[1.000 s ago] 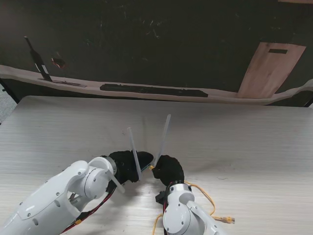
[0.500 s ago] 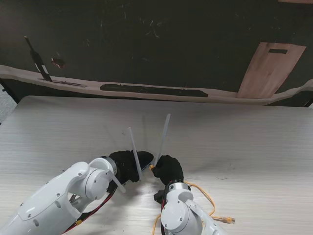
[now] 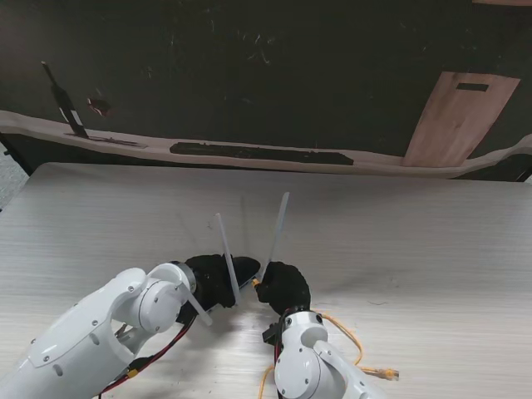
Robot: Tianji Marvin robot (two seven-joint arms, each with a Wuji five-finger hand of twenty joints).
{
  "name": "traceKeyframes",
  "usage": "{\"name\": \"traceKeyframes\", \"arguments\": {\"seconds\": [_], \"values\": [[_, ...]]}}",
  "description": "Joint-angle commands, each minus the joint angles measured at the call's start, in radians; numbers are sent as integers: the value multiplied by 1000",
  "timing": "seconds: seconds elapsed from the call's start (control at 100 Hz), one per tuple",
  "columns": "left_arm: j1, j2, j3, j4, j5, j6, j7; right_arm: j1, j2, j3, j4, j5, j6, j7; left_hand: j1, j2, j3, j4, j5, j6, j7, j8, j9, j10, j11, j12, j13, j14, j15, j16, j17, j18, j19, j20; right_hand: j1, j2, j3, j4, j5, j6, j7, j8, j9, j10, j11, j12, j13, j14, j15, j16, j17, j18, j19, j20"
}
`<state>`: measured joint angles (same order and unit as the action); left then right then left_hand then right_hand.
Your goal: Untangle the Ethernet cable and plug it into the router
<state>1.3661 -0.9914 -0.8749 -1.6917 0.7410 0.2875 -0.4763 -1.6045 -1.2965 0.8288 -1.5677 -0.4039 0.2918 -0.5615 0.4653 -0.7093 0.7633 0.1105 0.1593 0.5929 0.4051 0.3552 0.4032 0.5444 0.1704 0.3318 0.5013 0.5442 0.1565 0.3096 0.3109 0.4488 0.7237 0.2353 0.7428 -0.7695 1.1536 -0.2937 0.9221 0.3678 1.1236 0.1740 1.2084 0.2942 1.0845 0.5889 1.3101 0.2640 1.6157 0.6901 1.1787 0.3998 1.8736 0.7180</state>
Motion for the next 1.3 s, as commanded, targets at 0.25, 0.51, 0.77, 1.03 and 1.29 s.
{"name": "traceKeyframes", "arguments": {"seconds": [0.25,0.51,0.77,1.03,1.29], "values": [[43,6,18,67,-37,-19,-81,4,1,-1,-32,-2,10,43,619,186,269,-57,147,-336,333,87,170,-293,425,95,166,-247,459,96,83,-190,348,71,62,28,49,36,47,70,16,8,138,230,134,9,-6,-120,116,33,21,-156,220,29],[32,8,19,75,-49,-32,-92,22,2,-8,-29,-15,47,57,617,198,260,-66,149,-339,331,87,171,-295,424,94,168,-246,458,97,83,-192,348,70,66,28,48,37,50,76,12,9,143,234,136,13,-6,-123,123,39,22,-161,220,45],[19,13,26,77,-59,-39,-120,35,4,-15,-7,-53,57,49,621,200,253,-67,152,-341,329,86,172,-295,421,92,168,-246,455,97,83,-193,347,70,68,30,44,37,51,81,7,10,150,231,140,17,-5,-131,131,45,24,-168,220,59],[7,16,41,81,-62,-37,-128,50,4,-21,20,-81,47,32,623,199,257,-68,154,-343,327,85,172,-296,420,92,166,-247,454,97,83,-192,346,70,65,31,44,38,51,83,7,12,158,226,144,19,-5,-135,138,51,26,-175,220,72],[-8,18,59,86,-74,-31,-138,62,5,-30,40,-104,48,24,625,196,264,-72,156,-347,327,86,173,-295,419,91,168,-248,456,96,82,-193,344,68,66,30,43,38,51,87,8,11,163,225,147,21,-5,-137,142,55,26,-179,220,81]]}}
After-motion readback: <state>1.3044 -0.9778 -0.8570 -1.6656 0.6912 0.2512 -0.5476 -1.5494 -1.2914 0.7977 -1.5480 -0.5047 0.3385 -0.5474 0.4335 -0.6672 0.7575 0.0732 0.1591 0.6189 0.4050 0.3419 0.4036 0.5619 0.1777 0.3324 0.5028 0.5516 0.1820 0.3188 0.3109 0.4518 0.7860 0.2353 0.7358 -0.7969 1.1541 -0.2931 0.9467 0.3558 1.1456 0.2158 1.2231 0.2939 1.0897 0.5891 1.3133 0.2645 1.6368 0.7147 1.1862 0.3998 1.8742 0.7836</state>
